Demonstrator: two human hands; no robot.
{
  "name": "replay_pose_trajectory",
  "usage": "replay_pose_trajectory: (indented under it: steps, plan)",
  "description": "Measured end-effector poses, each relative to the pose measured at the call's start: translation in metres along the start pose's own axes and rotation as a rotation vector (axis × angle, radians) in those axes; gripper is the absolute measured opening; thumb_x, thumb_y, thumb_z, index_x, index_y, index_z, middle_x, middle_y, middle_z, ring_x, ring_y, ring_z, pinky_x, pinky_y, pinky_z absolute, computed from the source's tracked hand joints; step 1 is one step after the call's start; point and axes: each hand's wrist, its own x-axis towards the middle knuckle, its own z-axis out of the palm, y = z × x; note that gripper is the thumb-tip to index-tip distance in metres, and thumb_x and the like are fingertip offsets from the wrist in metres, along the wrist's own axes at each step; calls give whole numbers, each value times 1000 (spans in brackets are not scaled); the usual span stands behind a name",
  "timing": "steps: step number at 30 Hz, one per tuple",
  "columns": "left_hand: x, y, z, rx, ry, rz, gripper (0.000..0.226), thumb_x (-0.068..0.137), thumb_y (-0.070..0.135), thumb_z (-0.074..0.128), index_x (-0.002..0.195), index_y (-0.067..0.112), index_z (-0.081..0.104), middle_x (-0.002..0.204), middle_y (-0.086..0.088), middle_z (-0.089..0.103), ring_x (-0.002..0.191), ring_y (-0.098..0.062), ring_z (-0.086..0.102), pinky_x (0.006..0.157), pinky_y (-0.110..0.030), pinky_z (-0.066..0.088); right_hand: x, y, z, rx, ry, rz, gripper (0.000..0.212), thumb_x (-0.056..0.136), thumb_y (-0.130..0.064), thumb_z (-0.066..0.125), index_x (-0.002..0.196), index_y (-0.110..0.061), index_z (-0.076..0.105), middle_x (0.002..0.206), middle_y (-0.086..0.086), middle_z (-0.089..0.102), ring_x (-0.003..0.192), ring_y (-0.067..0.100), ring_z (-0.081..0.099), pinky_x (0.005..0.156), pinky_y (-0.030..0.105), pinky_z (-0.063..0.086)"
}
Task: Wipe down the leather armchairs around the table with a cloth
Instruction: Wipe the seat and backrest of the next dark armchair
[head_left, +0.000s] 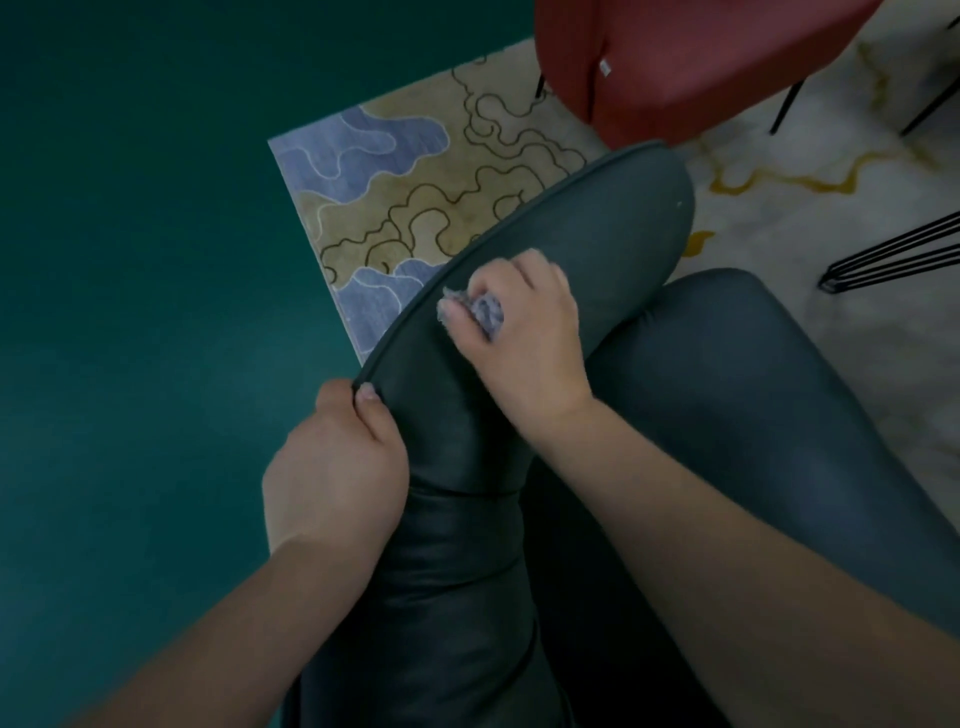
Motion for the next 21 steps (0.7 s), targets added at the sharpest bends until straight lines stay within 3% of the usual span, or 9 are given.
replay_pose_trajectory:
  steps: [4, 8, 16, 21]
  plan:
    - [0, 1, 0, 13, -1, 0, 25, 100, 33, 26, 92, 16, 43, 64, 0, 45, 63, -31, 46, 59, -37, 34, 34, 26, -9, -54, 81, 117, 23, 84, -37, 65, 84, -15, 60, 91, 4, 48, 88, 25, 48, 75, 43, 45]
    - [1, 0, 1, 11, -5, 2, 24, 99, 33, 26, 93, 18, 43, 65, 1, 47, 60, -26, 46, 59, -35, 34, 35, 28, -5, -18, 164, 235, 22, 86, -36, 64, 87, -15, 58, 92, -1, 44, 88, 20, 45, 78, 43, 44]
    - [1, 0, 0, 20, -3, 5, 22, 100, 33, 26, 92, 18, 41, 64, 2, 44, 61, -27, 45, 58, -36, 33, -19, -1, 0, 110, 5, 109, 23, 82, -37, 64, 81, -15, 57, 88, 3, 50, 83, 21, 48, 77, 40, 43]
    - [1, -1, 0, 13, 2, 2, 26, 100, 33, 26, 92, 15, 43, 64, 0, 44, 59, -24, 42, 59, -36, 31, 11, 29, -7, 68, 150, 238, 20, 84, -36, 64, 85, -17, 56, 93, 0, 46, 89, 21, 48, 79, 35, 42]
